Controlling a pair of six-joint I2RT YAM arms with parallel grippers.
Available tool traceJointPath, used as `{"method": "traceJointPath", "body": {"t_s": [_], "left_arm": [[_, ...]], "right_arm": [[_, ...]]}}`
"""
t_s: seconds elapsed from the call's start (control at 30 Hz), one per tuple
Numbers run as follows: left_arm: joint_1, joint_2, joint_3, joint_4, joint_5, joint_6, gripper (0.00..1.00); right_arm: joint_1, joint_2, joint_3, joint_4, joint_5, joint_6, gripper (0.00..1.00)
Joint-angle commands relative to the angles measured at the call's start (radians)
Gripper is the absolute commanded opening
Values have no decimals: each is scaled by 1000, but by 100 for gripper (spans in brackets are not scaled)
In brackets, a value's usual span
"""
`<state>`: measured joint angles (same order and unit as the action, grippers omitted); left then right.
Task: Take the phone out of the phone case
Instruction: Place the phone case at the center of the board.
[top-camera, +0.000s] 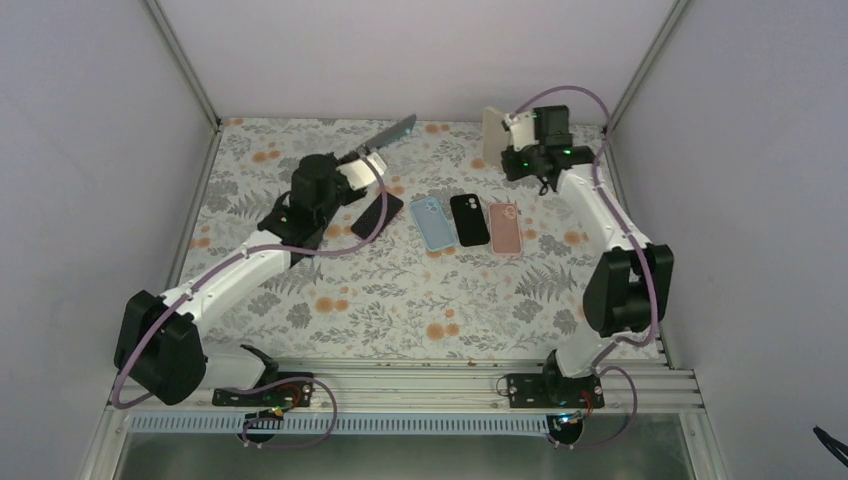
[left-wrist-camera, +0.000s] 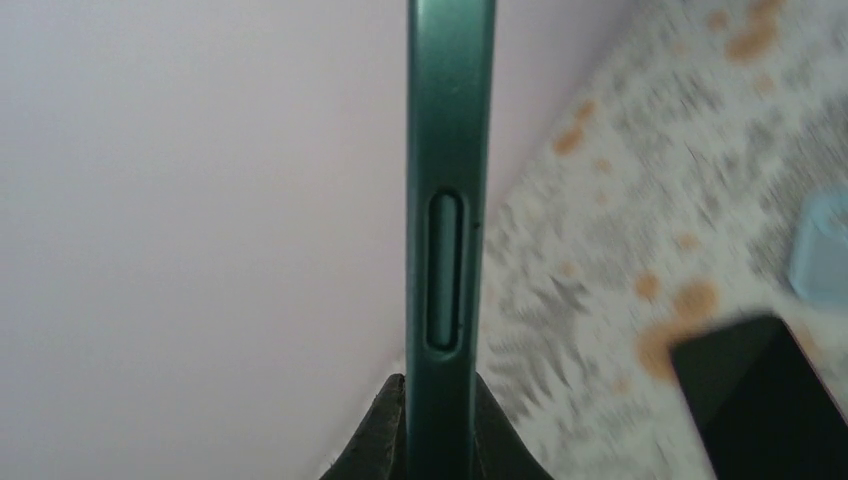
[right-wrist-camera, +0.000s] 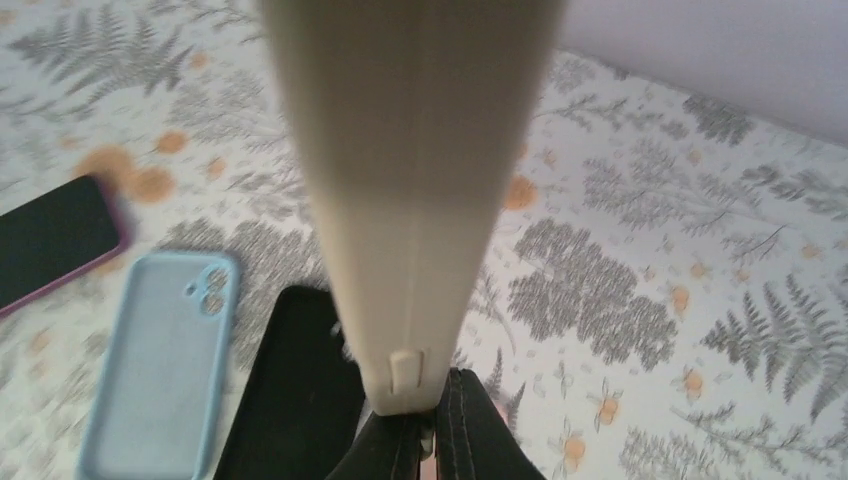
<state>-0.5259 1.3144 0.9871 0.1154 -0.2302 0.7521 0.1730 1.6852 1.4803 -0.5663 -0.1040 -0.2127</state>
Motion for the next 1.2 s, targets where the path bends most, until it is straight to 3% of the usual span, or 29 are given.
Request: {"method": "traceJointPath", "body": {"t_s": [0.0, 0.1, 0.27, 0.47, 0.73, 0.77, 0.8, 0.87, 0.97, 1.0, 1.03, 1.1, 1.17], "left_arm": [[-45, -29, -160, 3, -106, 121, 2], [-115, -65, -298, 121, -158, 196, 2], [-265, -45, -420, 228, -235, 278, 2], [-422, 177, -579, 606, -440, 526, 2], [-427, 334, -669, 851, -471, 622, 2], [-427, 346, -678, 870, -474, 632, 3], [-428, 353, -683, 894, -479, 645, 14], [-428, 357, -699, 909, -474, 659, 48], [-431, 324, -706, 861, -453, 653, 91], [-435, 305, -710, 832, -441, 651, 99], [-438, 282, -717, 809, -425, 653, 100], [-445, 205, -707, 674, -366, 632, 100], [-448, 81, -636, 397, -291, 539, 100]], "right_arm": [[-166, -70, 28, -234, -323, -89, 3], [-305, -58, 6, -371, -448, -198, 3], [-469, 35, -59, -558, -531, -388, 3], [-558, 104, -214, -559, -509, -498, 3], [-580, 143, -259, -491, -456, -465, 4], [-581, 142, -258, -479, -441, -455, 9], [-582, 143, -256, -468, -418, -445, 22], [-582, 136, -254, -454, -399, -437, 41], [-582, 90, -258, -428, -356, -425, 77], [-582, 64, -258, -419, -338, -422, 87], [-581, 43, -257, -413, -314, -421, 98], [-581, 1, -244, -402, -256, -410, 100], [-582, -65, -223, -390, -211, -401, 100]]}}
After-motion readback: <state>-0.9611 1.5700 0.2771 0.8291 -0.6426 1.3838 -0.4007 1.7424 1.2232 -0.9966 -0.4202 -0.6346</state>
